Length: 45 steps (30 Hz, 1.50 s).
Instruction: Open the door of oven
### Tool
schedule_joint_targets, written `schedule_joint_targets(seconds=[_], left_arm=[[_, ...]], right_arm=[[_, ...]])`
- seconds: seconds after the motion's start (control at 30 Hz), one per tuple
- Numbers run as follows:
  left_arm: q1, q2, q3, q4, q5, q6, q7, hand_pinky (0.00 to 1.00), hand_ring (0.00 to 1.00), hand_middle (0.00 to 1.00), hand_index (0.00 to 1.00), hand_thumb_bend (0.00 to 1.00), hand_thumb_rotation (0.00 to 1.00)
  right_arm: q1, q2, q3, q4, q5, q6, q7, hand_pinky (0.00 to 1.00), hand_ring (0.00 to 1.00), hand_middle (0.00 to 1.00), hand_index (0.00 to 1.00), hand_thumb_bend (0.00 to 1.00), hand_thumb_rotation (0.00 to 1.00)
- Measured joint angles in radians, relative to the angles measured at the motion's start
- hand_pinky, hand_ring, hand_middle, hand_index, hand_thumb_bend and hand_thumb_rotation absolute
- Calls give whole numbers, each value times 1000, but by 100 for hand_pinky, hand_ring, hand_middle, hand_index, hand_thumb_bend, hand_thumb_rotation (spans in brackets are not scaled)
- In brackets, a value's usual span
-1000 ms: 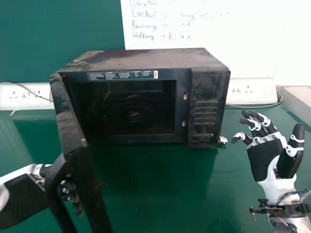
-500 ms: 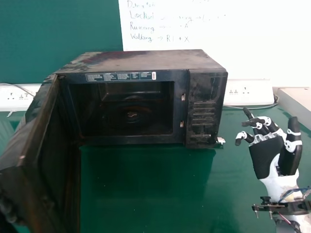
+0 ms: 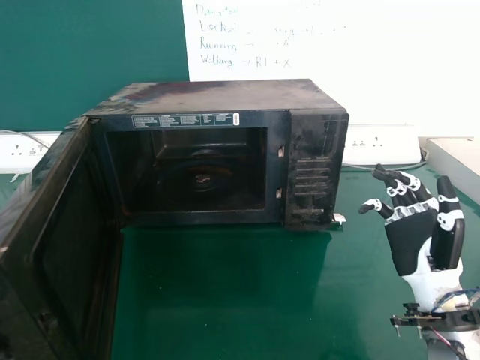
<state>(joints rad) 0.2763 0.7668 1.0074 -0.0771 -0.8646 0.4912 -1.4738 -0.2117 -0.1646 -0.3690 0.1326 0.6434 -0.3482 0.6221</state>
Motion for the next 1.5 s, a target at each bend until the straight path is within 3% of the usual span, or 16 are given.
schedule_joint_targets(seconds=[0.03, 0.07, 0.1, 0.13, 0.17, 0.2, 0.27, 0.37, 0.43, 0.5, 0.7, 0.97, 1.2, 1.37, 1.5], left_arm=[[13, 14, 3, 13, -6, -1, -3, 22, 35, 43, 58, 69, 15], [23, 25, 9, 25, -9, -1, -5, 22, 40, 47, 58, 68, 11], [26, 26, 13, 34, -11, -4, -5, 22, 45, 57, 59, 55, 19], [19, 18, 18, 42, -10, -18, -5, 21, 37, 49, 58, 54, 40], [4, -5, 24, 45, -10, -46, 1, 20, 33, 44, 58, 76, 61], [-20, -44, 29, 48, -8, -88, 9, 19, 28, 38, 61, 88, 74], [-56, -120, 44, 53, -6, -169, 29, 12, 17, 29, 61, 98, 85], [-87, -198, 82, 72, -2, -253, 71, 13, 19, 33, 59, 100, 83], [-100, -224, 102, 93, -2, -287, 98, 13, 19, 32, 55, 100, 78], [-115, -237, 119, 129, -2, -303, 118, 14, 20, 34, 57, 100, 78], [-160, -241, 149, 237, -2, -319, 145, 26, 36, 53, 61, 100, 78], [-181, -241, 154, 281, -2, -339, 127, 28, 37, 54, 60, 100, 78], [-190, -240, 156, 297, -2, -353, 117, 25, 36, 49, 62, 100, 77], [-194, -240, 157, 299, -2, -360, 116, 27, 42, 55, 62, 100, 77], [-198, -242, 170, 294, 6, -398, 153, 26, 42, 51, 56, 100, 71]], right_arm=[[0, -1, -1, 0, 0, 0, 0, 80, 89, 97, 94, 100, 80], [0, -2, -2, 0, 1, 0, 0, 80, 89, 97, 94, 100, 80], [-1, -2, -3, 0, 1, 0, 0, 80, 89, 97, 94, 100, 80], [-1, -2, -4, 0, 1, 0, 0, 81, 90, 97, 94, 100, 81], [-2, -2, -3, 0, 1, 1, 0, 81, 90, 97, 94, 100, 81], [-2, -2, -3, 0, 1, 1, 0, 81, 90, 98, 95, 100, 81], [-3, -2, -4, 0, 1, 3, 0, 80, 90, 97, 94, 100, 80], [-5, -2, -5, 0, 1, 8, 0, 81, 90, 97, 94, 100, 80], [-5, -2, -5, 0, 1, 10, 0, 81, 90, 98, 94, 100, 80], [-5, -2, -5, 0, 1, 11, 0, 81, 90, 97, 94, 100, 80], [-5, -2, -6, 0, 1, 13, 0, 81, 90, 98, 94, 100, 80], [-5, -2, -7, 0, 1, 13, 0, 81, 90, 98, 94, 100, 81], [-5, -2, -8, 0, 1, 13, -1, 83, 92, 99, 94, 100, 80], [-5, -2, -8, 0, 0, 13, -1, 82, 91, 98, 94, 100, 81], [-8, -3, -9, 0, 1, 13, 0, 81, 91, 99, 95, 100, 80]])
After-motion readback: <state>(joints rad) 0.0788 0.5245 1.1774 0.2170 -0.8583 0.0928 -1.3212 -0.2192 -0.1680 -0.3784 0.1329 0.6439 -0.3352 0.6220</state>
